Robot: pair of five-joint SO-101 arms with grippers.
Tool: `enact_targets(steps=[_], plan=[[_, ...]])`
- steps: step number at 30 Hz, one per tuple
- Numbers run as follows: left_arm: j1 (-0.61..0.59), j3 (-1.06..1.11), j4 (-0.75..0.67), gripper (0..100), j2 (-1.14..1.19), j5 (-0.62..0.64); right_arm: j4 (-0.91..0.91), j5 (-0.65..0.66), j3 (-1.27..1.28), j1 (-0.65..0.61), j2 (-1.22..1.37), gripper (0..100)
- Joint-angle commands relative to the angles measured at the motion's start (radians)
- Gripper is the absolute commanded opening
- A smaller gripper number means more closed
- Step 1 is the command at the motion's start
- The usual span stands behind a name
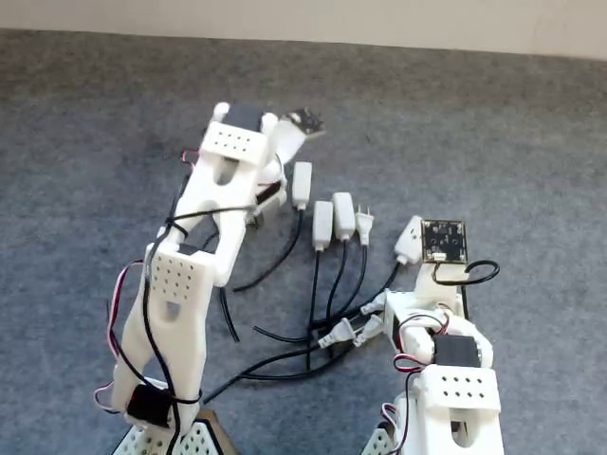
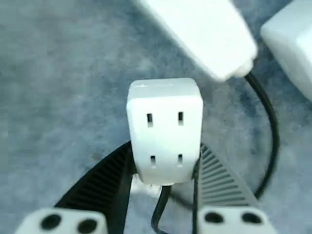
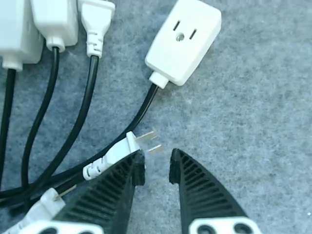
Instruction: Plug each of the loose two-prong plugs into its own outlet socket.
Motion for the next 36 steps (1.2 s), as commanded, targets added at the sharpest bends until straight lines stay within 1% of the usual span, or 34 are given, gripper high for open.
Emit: enact_targets(steps=[1,3,5,12,15,17,18,22,25,28,34,36], plan=[[-0.036,-0.062,0.074,4,-0.162,-0.049,-0.016,0.000,-0.005,-0.007,-0.015,10.1],[-0.059,0.010,0.074,4,-0.246,-0.097,-0.016,0.000,-0.005,-0.007,-0.013,10.1],[-0.088,0.130,0.074,4,-0.357,-0.176,-0.016,0.000,-0.005,-0.007,-0.013,10.1],[-0.213,0.766,0.071,4,-0.854,-0.532,-0.016,0.000,-0.005,-0.007,-0.012,10.1],[-0.275,1.038,0.068,4,-1.055,-0.652,-0.016,0.000,-0.005,-0.007,-0.012,10.1],[-0.315,1.214,0.011,4,-1.170,-0.717,-0.016,0.000,-0.005,-0.007,-0.012,10.1],[-0.337,1.303,-0.044,4,-1.219,-0.746,-0.016,0.000,-0.005,-0.007,-0.012,10.1],[-0.381,1.618,-0.261,4,-1.343,-0.816,-0.016,0.000,-0.005,-0.007,-0.012,10.1],[-0.386,1.762,-0.379,4,-1.363,-0.832,-0.016,0.000,-0.005,-0.007,-0.010,10.1],[-0.387,1.817,-0.453,4,-1.353,-0.835,-0.016,0.000,-0.005,-0.007,-0.010,10.1],[-0.386,1.853,-0.537,5,-1.283,-0.835,-0.016,0.000,-0.005,-0.007,-0.010,10.1],[-0.389,1.854,-0.568,9,-1.245,-0.830,-0.016,0.000,-0.005,-0.007,-0.010,10.1]])
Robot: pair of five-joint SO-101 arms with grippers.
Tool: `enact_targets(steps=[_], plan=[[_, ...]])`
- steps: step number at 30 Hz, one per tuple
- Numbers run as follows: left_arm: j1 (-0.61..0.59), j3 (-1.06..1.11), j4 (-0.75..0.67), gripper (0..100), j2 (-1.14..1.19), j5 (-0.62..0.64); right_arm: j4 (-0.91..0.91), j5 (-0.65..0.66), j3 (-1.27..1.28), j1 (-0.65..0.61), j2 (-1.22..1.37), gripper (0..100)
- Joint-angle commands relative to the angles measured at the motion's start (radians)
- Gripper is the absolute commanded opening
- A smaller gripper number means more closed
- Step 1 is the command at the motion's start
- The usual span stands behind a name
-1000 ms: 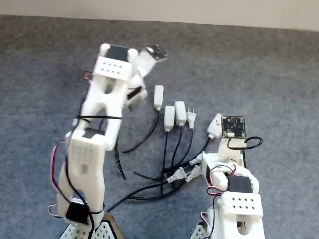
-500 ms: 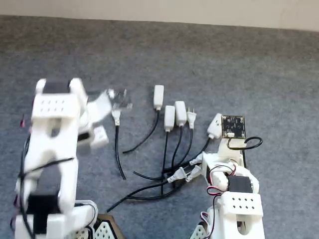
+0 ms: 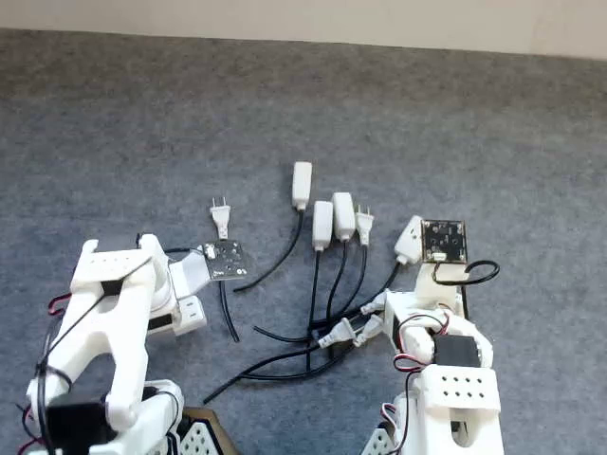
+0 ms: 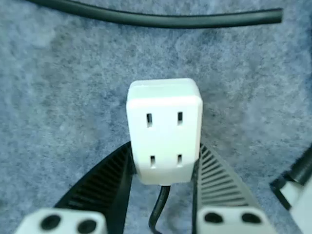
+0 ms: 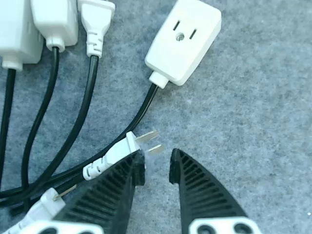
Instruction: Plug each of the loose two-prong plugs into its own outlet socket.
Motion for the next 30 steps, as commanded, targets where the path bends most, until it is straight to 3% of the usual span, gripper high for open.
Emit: enact_targets(steps=[1,5,10,17,24,30], plan=[[-0.010,0.002,-0.066,13,0.059,-0.012,-0.016,0.000,-0.005,-0.007,-0.010,10.1],[-0.019,-0.005,-0.068,25,0.074,-0.012,-0.016,0.000,-0.005,-0.007,-0.010,10.1],[-0.021,-0.038,-0.049,26,0.019,-0.011,-0.016,0.000,-0.005,-0.007,-0.010,10.1],[-0.021,-0.197,0.132,26,-0.157,0.003,-0.010,0.000,-0.008,-0.007,-0.010,10.1],[-0.018,-0.305,0.164,26,-0.269,0.410,0.056,0.054,-0.067,-0.007,-0.007,10.1],[-0.116,-0.367,0.112,26,-0.269,0.802,0.111,0.049,-0.153,-0.136,0.047,10.1]])
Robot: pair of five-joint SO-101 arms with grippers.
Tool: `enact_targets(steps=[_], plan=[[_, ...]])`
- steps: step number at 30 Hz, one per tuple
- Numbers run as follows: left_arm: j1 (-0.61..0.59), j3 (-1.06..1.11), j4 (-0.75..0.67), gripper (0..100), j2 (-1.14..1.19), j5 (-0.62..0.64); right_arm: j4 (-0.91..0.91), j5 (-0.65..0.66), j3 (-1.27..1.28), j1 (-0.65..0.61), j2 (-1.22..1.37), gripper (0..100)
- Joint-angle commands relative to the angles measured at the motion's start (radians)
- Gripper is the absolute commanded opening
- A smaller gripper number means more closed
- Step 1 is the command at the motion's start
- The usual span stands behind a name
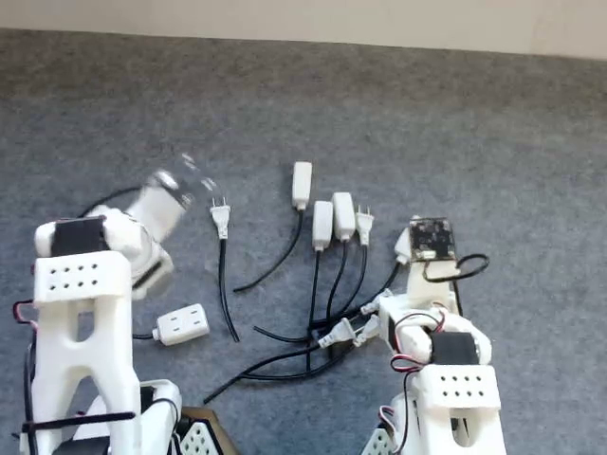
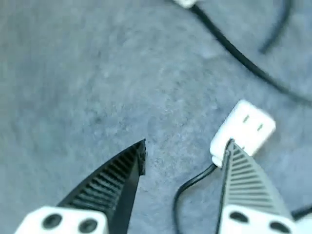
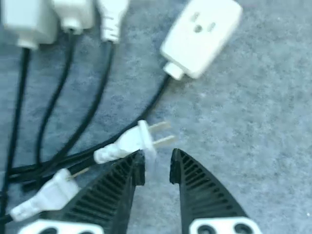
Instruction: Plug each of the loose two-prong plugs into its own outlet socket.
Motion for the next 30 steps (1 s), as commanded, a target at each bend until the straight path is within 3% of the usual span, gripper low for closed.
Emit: enact_targets(steps=[1,7,11,18,24,30], plan=[[-0.084,-0.076,-0.037,26,-0.021,0.265,0.013,0.000,-0.110,-0.090,0.079,10.1],[-0.197,-0.114,-0.040,26,-0.021,0.295,0.030,-0.006,-0.371,-0.131,0.423,10.1],[-0.271,-0.085,-0.130,26,-0.008,0.293,0.113,0.003,-0.687,-0.200,0.730,10.1],[-0.414,-0.232,-0.178,26,0.288,0.293,0.174,-0.003,-1.184,-0.361,1.129,10.1],[-0.535,-0.578,-0.170,26,0.690,0.293,0.090,0.002,-1.248,-0.575,1.184,10.1],[-0.622,-0.914,-0.066,26,1.000,0.292,-0.154,-0.044,-1.109,-0.696,1.188,10.1]])
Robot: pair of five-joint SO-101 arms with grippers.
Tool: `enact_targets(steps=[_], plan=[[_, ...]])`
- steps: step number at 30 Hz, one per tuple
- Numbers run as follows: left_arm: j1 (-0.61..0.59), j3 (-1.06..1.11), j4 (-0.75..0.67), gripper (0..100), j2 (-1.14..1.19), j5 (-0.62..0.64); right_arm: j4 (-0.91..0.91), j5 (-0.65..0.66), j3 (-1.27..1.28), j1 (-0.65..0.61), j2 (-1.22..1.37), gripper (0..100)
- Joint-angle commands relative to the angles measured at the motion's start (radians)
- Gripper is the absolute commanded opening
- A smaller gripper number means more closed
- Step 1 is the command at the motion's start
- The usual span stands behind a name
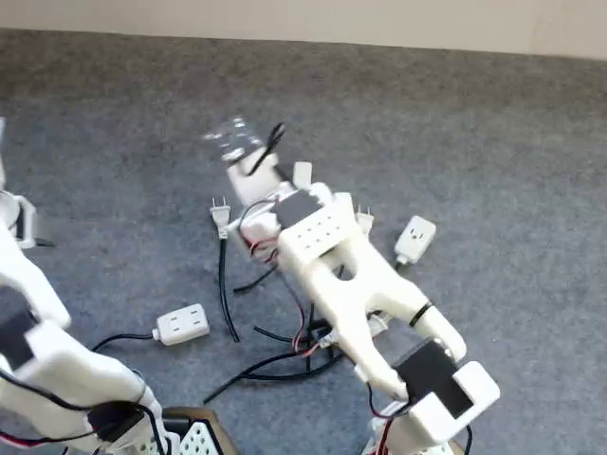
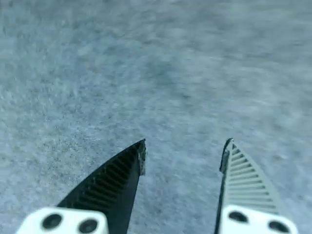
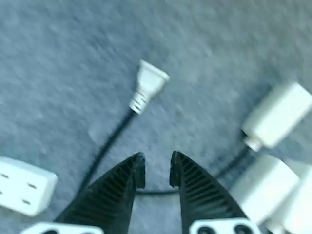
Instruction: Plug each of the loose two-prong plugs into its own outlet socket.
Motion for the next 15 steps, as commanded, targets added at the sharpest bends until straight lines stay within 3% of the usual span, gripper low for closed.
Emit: enact_targets(steps=[1,7,15], plan=[[-0.070,-0.297,0.092,26,0.194,0.011,-0.203,-0.037,0.085,-0.084,-0.012,10.1],[-0.093,-0.512,0.161,26,0.357,0.011,-0.366,-0.041,0.180,-0.111,0.051,10.1],[-0.056,-0.535,0.161,26,0.403,0.011,-0.407,-0.044,0.018,-0.114,0.337,10.1]])
